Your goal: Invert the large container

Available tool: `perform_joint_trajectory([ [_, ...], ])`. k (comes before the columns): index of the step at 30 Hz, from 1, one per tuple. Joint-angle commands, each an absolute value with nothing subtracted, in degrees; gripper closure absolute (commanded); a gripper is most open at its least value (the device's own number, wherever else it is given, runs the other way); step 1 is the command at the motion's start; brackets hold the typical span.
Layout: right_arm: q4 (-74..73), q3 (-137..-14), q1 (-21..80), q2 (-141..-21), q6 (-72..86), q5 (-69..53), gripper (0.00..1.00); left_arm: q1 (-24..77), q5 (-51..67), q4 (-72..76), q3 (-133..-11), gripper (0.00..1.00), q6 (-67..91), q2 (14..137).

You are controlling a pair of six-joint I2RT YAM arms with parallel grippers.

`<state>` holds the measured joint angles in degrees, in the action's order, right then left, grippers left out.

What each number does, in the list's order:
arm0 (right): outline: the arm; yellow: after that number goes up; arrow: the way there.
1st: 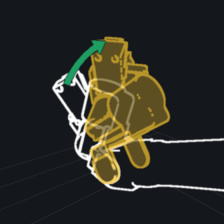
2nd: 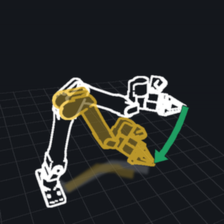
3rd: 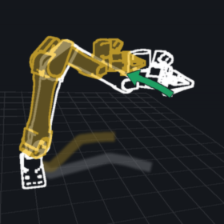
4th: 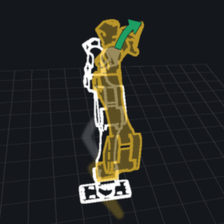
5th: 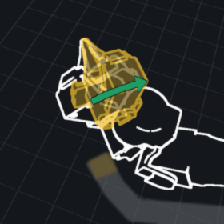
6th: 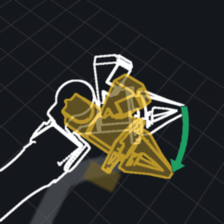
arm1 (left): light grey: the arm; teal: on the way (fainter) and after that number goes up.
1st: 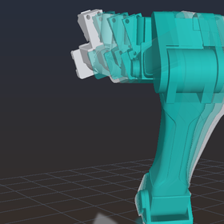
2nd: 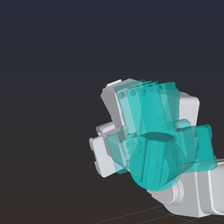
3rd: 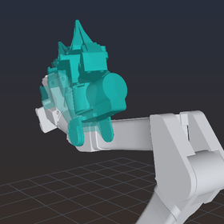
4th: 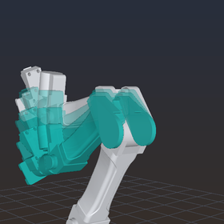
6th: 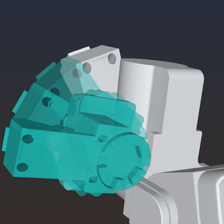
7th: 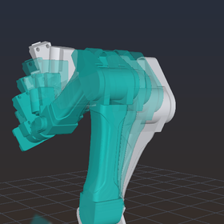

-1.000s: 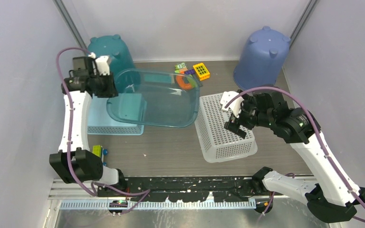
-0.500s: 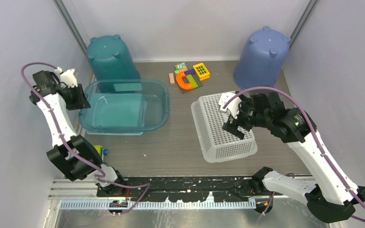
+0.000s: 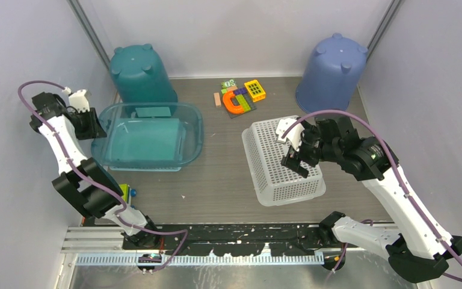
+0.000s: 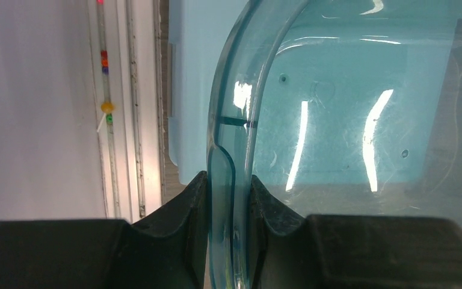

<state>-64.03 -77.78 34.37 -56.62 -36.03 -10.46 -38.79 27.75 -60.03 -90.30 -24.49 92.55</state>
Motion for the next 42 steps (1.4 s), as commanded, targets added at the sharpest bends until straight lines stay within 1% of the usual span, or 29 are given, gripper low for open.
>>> perform_joint_trajectory([
  [1, -61.9, -77.7, 34.1, -56.0, -35.4, -11.7, 0.08, -39.2, 32.0, -54.0, -90.3, 1.00, -23.7, 91.5],
  [18, -61.9, -77.0, 34.0, -56.4, -35.2, -12.5, 0.08, -39.3, 32.0, -47.5, -88.6, 0.99, -21.4, 95.9],
  [22, -62.0, -77.1, 33.9, -56.6, -35.3, -12.7, 0.08, -39.3, 31.1, -46.8, -88.6, 0.92, -21.4, 96.6],
  [26, -62.1, -77.3, 33.9, -56.9, -35.2, -13.0, 0.08, -39.5, 29.6, -46.5, -88.9, 0.78, -21.4, 97.0],
  [29, -62.3, -77.5, 34.0, -57.0, -35.2, -13.2, 0.08, -39.7, 28.9, -46.5, -89.4, 0.69, -21.4, 97.3],
  [32, -62.4, -77.6, 33.9, -57.2, -35.2, -13.4, 0.08, -40.0, 28.3, -46.5, -89.9, 0.63, -21.0, 97.5],
  [34, -62.5, -77.6, 33.9, -57.3, -35.2, -13.5, 0.08, -40.3, 28.2, -46.6, -90.1, 0.56, -20.8, 97.5],
  [40, -62.1, -77.3, 33.9, -57.6, -35.0, -14.0, 0.08, -40.6, 28.4, -47.3, -90.9, 0.51, -20.4, 97.0],
  [42, -61.6, -77.1, 33.9, -57.8, -34.8, -14.0, 0.07, -40.9, 29.0, -47.9, -91.4, 0.45, -20.2, 96.3],
])
